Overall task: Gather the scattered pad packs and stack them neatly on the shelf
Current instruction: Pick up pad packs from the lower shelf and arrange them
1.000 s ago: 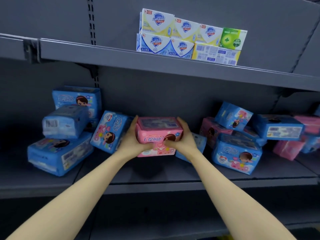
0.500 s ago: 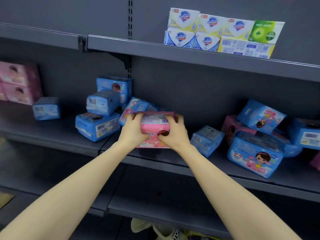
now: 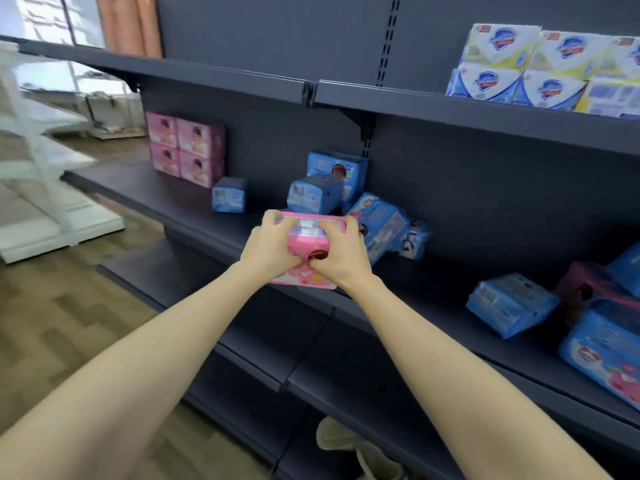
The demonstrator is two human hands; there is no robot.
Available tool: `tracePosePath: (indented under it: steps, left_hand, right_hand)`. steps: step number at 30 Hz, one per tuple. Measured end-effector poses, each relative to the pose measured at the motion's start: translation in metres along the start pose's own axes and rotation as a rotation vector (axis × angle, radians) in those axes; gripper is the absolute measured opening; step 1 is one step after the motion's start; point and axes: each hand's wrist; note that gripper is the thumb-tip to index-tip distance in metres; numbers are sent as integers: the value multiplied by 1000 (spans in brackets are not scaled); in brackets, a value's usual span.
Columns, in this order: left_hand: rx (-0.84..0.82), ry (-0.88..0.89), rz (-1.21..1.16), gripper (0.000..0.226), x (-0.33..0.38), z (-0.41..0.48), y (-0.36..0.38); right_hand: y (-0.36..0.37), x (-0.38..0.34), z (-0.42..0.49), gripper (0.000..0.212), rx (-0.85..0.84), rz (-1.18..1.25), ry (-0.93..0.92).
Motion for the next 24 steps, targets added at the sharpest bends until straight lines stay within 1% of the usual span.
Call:
tracePosePath:
  steps: [5, 9, 17, 24]
  left_hand:
    - [52, -135, -18, 70, -54, -20, -33]
    - [83, -209, -4, 70, -95, -35, -62]
    - [152, -359, -8, 67, -174, -72, -98]
    - [158, -440, 12, 66, -253, -96, -128]
  right_hand:
    - [32, -54, 15, 65, -80, -32, -155]
    - [60, -98, 22, 63, -118, -17, -234]
    - [117, -179, 30, 59, -213, 16, -334]
    - [176, -248, 38, 60, -286, 35, -392]
Point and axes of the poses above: each hand's wrist, its own z-axis towards the middle knuckle, its own y-axis out of the palm, x = y × z, and after that the axes turned 3 degrees about -x, right-handed
